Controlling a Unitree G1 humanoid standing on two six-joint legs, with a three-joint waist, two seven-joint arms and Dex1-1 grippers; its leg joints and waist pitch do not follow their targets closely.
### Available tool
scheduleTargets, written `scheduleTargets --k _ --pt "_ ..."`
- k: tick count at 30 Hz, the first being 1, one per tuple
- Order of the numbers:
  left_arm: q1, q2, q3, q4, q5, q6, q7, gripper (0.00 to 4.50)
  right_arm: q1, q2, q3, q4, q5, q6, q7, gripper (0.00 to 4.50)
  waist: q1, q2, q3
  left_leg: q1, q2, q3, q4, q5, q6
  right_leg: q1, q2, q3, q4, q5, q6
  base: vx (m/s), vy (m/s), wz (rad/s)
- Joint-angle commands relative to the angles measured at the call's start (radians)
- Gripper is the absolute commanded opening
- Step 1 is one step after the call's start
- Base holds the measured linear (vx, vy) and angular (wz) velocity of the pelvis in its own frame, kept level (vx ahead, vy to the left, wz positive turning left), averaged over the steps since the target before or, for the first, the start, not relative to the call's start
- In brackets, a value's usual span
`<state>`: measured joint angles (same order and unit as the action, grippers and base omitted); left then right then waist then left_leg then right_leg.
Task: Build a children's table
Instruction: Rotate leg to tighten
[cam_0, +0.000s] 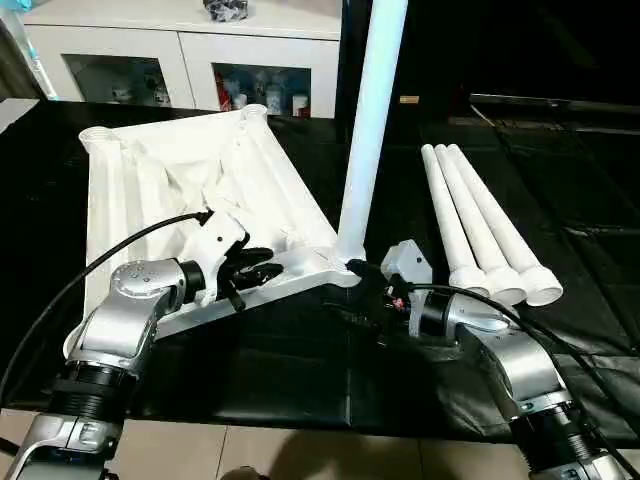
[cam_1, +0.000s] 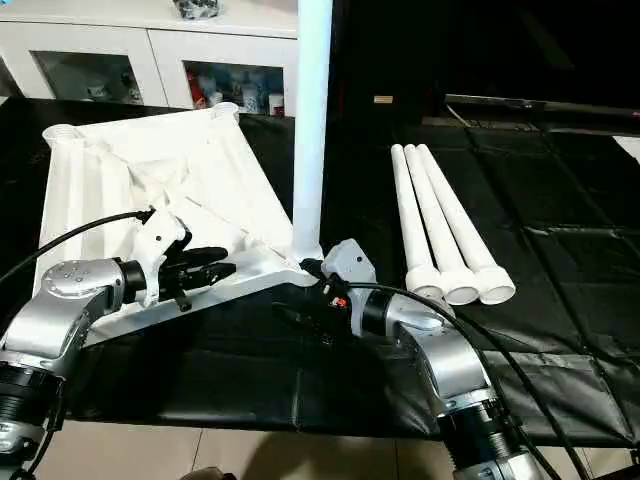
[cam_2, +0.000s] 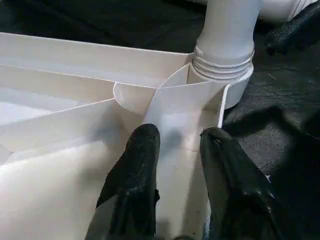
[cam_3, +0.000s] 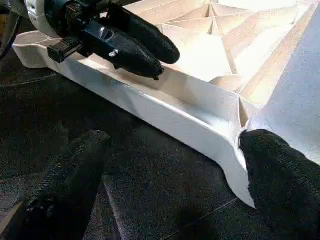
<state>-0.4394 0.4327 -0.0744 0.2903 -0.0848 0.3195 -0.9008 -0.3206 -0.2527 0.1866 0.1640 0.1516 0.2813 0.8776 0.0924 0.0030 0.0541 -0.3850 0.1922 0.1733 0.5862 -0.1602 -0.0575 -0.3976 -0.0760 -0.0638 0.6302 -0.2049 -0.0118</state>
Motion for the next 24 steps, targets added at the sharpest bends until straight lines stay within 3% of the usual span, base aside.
scheduleTargets --k 1,24 --pt "-0.005 0.004 0.007 -0.014 -0.006 0.004 0.005 1.55 -0.007 -0.002 0.001 -0.015 0.002 0.008 -0.006 4.5 0.003 0.017 -0.069 0.021 0.035 -0.015 -0.069 -0.259 -0.012 0.049 -0.063 0.046 -0.075 -0.088 -0.211 0.0 0.0 0.0" --pt "-0.005 0.004 0.007 -0.014 -0.006 0.004 0.005 1.55 -0.007 -0.002 0.001 -0.015 0.002 0.008 -0.006 4.5 0.003 0.017 -0.068 0.021 0.035 -0.015 -0.069 -0.254 -0.01 0.049 -0.062 0.046 -0.074 -0.08 -0.212 0.0 0.0 0.0"
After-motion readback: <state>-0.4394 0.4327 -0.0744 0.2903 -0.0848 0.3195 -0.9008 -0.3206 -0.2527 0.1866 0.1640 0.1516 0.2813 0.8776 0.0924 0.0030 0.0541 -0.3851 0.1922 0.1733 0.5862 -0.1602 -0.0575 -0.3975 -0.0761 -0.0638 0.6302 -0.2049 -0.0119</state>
